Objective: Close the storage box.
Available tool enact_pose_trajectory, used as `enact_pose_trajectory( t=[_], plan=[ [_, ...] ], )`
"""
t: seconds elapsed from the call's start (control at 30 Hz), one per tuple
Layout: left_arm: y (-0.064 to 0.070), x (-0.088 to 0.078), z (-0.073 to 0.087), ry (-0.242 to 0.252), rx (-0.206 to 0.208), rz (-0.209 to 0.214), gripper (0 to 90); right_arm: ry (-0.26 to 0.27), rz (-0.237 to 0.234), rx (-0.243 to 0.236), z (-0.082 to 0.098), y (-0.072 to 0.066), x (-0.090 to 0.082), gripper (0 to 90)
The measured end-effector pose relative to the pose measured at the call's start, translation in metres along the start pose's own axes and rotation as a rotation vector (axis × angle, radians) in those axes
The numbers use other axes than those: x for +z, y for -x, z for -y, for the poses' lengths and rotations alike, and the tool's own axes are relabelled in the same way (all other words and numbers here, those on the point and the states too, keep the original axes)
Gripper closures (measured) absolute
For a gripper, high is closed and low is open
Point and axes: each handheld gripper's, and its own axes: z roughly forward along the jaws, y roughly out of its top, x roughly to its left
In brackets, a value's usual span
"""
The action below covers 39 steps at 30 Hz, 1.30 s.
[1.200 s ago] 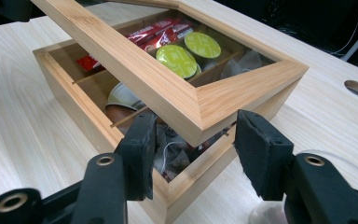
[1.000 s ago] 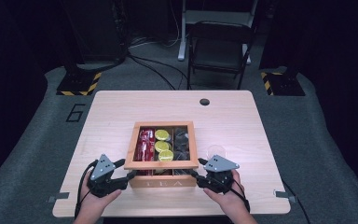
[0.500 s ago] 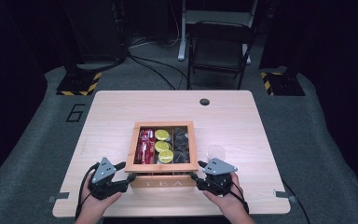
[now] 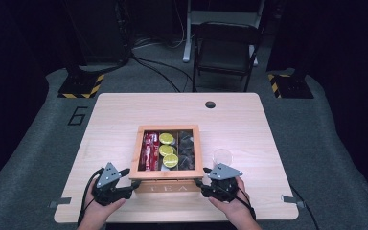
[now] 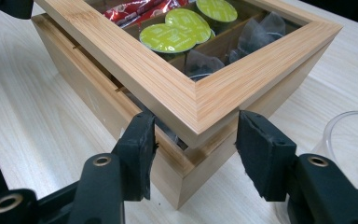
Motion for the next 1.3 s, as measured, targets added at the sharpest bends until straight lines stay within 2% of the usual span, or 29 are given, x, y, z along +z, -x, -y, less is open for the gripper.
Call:
enact_pose_trajectory(
  t=[0.07, 0.1, 0.13, 0.23, 0.3, 0.37, 0.4, 0.43, 0.47, 0.53, 0.57, 0.8, 0.83, 0.9, 1.0, 1.03, 1.07, 1.3],
  plan=[
    [0.0, 0.002, 0.001, -0.013, 0.0, 0.004, 38.8, -0.014, -0.002, 0.007, 0.001, -0.001, 0.001, 47.2],
    [0.0, 0.004, 0.001, -0.005, -0.001, -0.005, 38.2, -0.019, -0.007, -0.002, 0.001, 0.0, 0.002, 47.2],
    [0.0, 0.003, 0.001, -0.019, 0.004, 0.006, 38.0, -0.022, -0.003, -0.001, 0.001, 0.0, 0.002, 47.2],
    [0.0, 0.005, 0.002, -0.02, 0.0, 0.002, 37.6, -0.032, -0.004, -0.015, 0.001, 0.0, 0.003, 47.2],
    [-0.001, 0.006, 0.002, -0.042, 0.007, 0.012, 37.5, -0.046, -0.001, -0.002, 0.002, -0.002, 0.004, 47.2],
    [-0.001, 0.007, 0.003, -0.037, 0.01, 0.003, 37.0, -0.058, -0.007, 0.003, 0.002, -0.001, 0.005, 47.2],
    [-0.001, 0.008, 0.003, -0.042, 0.001, 0.015, 35.5, -0.068, -0.015, -0.004, 0.002, 0.0, 0.004, 47.1],
    [-0.002, 0.008, 0.003, -0.038, -0.017, 0.028, 30.1, -0.067, -0.014, -0.007, 0.002, 0.0, 0.005, 46.7],
    [-0.003, 0.008, 0.003, -0.034, -0.026, 0.033, 29.1, -0.085, -0.014, -0.01, 0.002, -0.001, 0.006, 43.3],
    [-0.003, 0.007, 0.003, -0.029, -0.025, 0.018, 29.0, -0.06, -0.02, -0.012, 0.003, -0.002, 0.005, 39.6],
    [-0.004, 0.006, 0.002, -0.039, -0.027, 0.028, 29.0, -0.052, -0.026, -0.009, 0.001, -0.001, 0.005, 36.9],
    [-0.006, 0.004, 0.002, -0.031, -0.03, 0.025, 29.4, -0.024, -0.02, 0.042, 0.001, 0.005, 0.003, 36.7],
    [-0.006, 0.004, 0.002, -0.031, -0.03, 0.025, 29.4, -0.022, -0.021, 0.037, 0.0, 0.006, 0.001, 36.9],
    [-0.008, 0.003, 0.001, -0.017, -0.034, 0.02, 29.6, -0.004, -0.017, 0.061, 0.0, 0.006, 0.0, 37.2],
    [-0.01, 0.0, 0.0, -0.006, -0.038, 0.011, 29.9, 0.007, -0.015, 0.056, 0.0, 0.01, -0.003, 37.8],
    [-0.01, 0.0, 0.0, -0.006, -0.038, 0.011, 30.0, 0.016, -0.007, 0.067, 0.0, 0.01, -0.004, 37.9],
    [-0.012, -0.002, 0.0, 0.004, -0.052, 0.002, 30.1, 0.023, -0.004, 0.07, -0.001, 0.012, -0.004, 37.9],
    [-0.021, -0.007, 0.001, 0.016, -0.079, -0.02, 30.3, 0.062, 0.022, 0.097, -0.002, 0.018, -0.01, 38.0]
  ],
)
